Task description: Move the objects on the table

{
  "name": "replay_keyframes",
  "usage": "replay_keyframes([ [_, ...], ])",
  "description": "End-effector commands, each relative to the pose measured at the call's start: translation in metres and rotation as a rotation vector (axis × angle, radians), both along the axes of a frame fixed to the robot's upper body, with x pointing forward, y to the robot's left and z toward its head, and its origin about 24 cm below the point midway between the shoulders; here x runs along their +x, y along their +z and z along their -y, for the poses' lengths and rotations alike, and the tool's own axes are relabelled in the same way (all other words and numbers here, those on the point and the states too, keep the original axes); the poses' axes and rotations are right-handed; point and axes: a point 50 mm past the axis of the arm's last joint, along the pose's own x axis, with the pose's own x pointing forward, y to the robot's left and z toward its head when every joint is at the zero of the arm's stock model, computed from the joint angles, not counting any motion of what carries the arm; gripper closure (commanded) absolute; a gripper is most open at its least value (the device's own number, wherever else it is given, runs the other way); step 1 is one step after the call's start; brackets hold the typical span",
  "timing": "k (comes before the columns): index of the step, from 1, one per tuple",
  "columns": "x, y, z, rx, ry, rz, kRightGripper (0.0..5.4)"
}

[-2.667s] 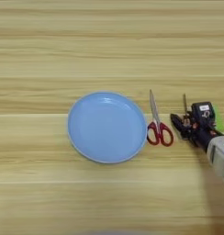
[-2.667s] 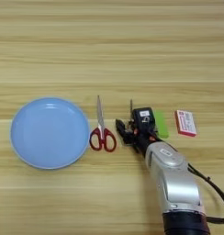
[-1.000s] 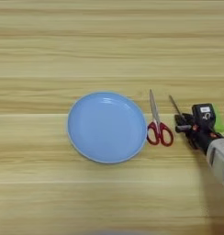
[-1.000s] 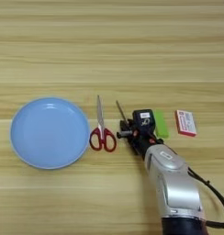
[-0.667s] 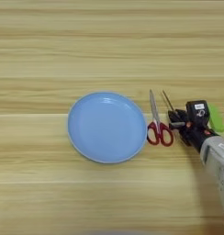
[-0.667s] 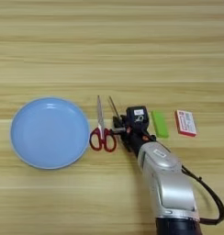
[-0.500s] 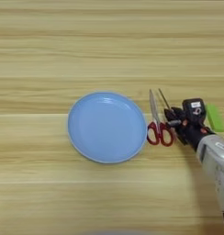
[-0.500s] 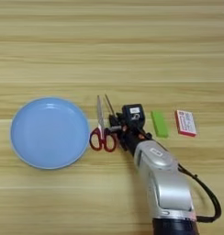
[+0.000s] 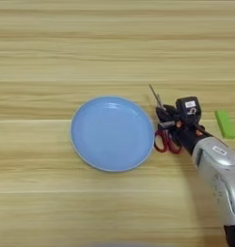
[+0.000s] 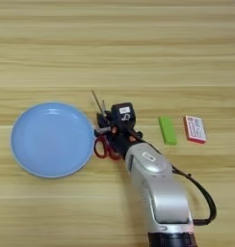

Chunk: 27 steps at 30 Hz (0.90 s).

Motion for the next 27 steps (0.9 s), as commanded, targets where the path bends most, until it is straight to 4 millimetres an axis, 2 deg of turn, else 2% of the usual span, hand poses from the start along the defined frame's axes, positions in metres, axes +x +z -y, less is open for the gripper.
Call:
replay_keyframes([
  [1,0.006,0.026,-0.017,0.002,0.047,0.123,4.52],
  [11,-0.001,0.031,-0.059,0.062,0.161,0.129,4.52],
  [18,-0.002,0.026,-0.075,0.095,0.193,0.105,4.52],
  [27,0.0,0.017,-0.085,0.15,0.21,0.062,4.52],
])
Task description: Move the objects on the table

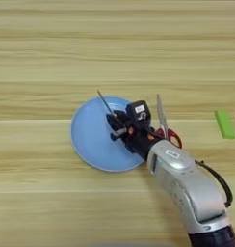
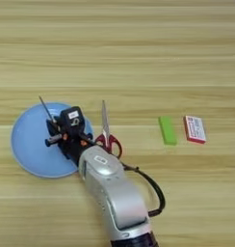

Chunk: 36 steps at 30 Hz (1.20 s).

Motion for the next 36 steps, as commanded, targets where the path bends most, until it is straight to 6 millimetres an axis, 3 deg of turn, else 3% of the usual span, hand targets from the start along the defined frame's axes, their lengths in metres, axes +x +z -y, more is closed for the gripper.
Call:
replay_keyframes([
  [1,0.01,0.018,-0.01,0.048,0.012,0.098,4.52],
  [16,0.003,0.012,-0.033,0.043,0.084,0.085,4.52],
  [36,0.004,0.005,-0.034,0.014,0.096,0.062,4.52],
])
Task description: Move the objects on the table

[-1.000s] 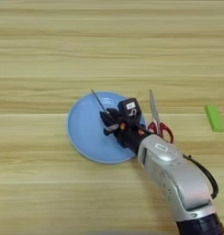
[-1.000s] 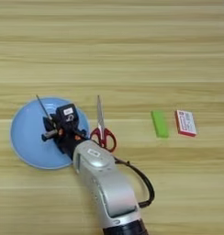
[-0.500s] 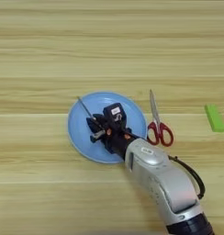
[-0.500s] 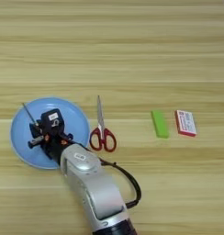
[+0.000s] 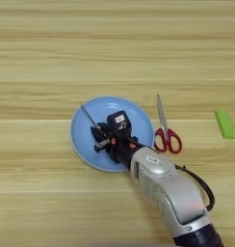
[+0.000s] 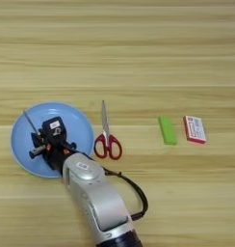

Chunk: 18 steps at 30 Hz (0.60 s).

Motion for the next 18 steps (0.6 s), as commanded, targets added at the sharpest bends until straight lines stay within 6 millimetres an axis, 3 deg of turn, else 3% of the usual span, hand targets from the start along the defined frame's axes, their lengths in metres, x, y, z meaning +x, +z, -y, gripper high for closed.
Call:
replay_keyframes([
  [1,0.0105,0.0242,-0.0051,0.042,0.006,0.123,4.52],
  [3,0.0109,0.0244,-0.0046,0.041,0.005,0.124,4.52],
  [18,0.0105,0.0253,-0.0037,0.038,0.01,0.13,2.45],
])
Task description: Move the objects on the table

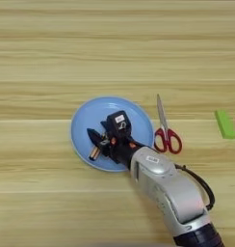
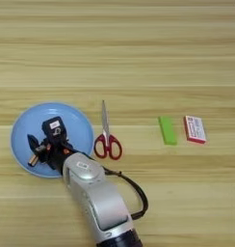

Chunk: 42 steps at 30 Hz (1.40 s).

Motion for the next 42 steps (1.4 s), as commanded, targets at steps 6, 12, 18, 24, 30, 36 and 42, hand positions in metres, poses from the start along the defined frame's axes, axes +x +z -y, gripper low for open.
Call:
replay_keyframes([
  [6,0.009,0.026,-0.003,0.043,0.002,0.132,1.7],
  [12,0.009,0.027,-0.002,0.046,-0.002,0.135,1.08],
  [18,0.008,0.028,-0.002,0.048,-0.002,0.137,0.33],
  [24,0.007,0.037,0.002,0.049,-0.017,0.175,0.08],
  [30,0.009,0.047,0.013,0.051,-0.045,0.21,0.08],
  [36,0.013,0.051,0.023,0.039,-0.078,0.23,0.08],
  [42,0.017,0.055,0.045,0.022,-0.144,0.247,0.08],
])
